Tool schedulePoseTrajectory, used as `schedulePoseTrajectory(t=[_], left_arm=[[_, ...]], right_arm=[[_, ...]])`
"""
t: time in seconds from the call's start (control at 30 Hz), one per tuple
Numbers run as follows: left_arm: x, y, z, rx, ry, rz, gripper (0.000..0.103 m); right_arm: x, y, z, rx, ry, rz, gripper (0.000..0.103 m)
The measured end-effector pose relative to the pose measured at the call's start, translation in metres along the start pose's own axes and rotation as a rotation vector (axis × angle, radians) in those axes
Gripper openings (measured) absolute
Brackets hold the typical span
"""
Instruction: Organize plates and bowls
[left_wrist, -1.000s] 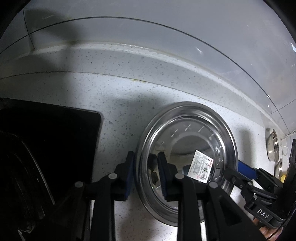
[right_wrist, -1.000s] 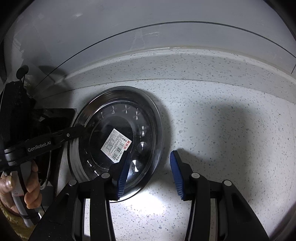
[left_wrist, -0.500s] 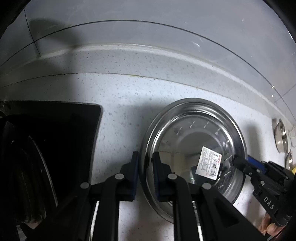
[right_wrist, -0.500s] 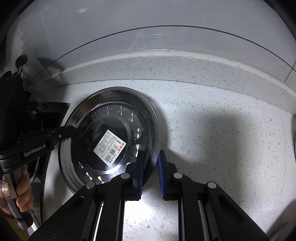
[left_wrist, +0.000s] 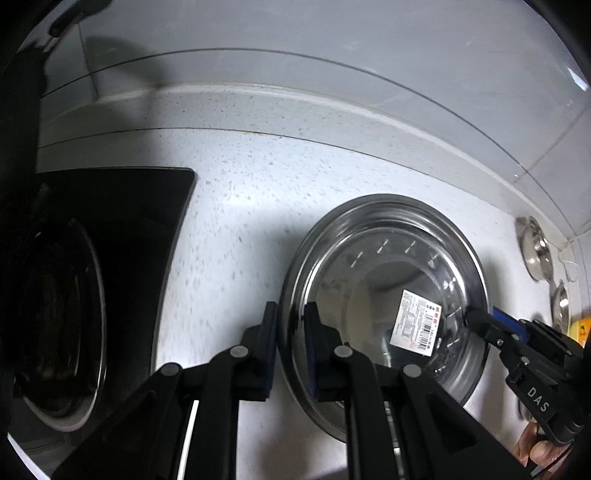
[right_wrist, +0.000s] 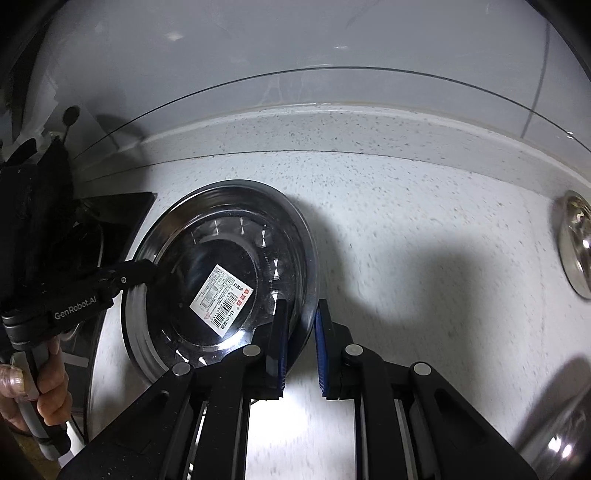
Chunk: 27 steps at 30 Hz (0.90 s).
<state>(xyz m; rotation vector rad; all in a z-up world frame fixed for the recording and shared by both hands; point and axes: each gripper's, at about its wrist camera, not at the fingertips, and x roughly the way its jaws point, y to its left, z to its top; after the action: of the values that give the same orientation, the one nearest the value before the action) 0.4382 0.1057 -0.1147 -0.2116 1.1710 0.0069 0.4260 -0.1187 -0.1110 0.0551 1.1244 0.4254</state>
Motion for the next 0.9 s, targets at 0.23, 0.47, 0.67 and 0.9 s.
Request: schedulePoseTrajectory(t=[0.23, 0.47, 0.67, 0.9], left_arm=[[-0.039, -0.003, -0.042, 0.003, -0.029, -0.026, 0.012], [-0.091, -0.011, -0.103, 0.02, -0.04, -0.037, 0.012], [-0.114, -0.013, -0.144, 0.059, -0.031, -0.059, 0.012], [-0.121, -0.006, -0.178, 0.102, 0.01, -0.08, 0.012]], right_arm=[[-0.04, 0.004, -0.031, -0.014, -0.016, 0.007, 0.013], [-0.083, 0.011, -0.078, -0.047, -0.024, 0.02, 0.013], [-0.108, 0.021, -0.118, -0.048, -0.013, 0.014, 0.013], [-0.117, 0.032, -0.163, 0.008, 0.009, 0.005, 0.013]])
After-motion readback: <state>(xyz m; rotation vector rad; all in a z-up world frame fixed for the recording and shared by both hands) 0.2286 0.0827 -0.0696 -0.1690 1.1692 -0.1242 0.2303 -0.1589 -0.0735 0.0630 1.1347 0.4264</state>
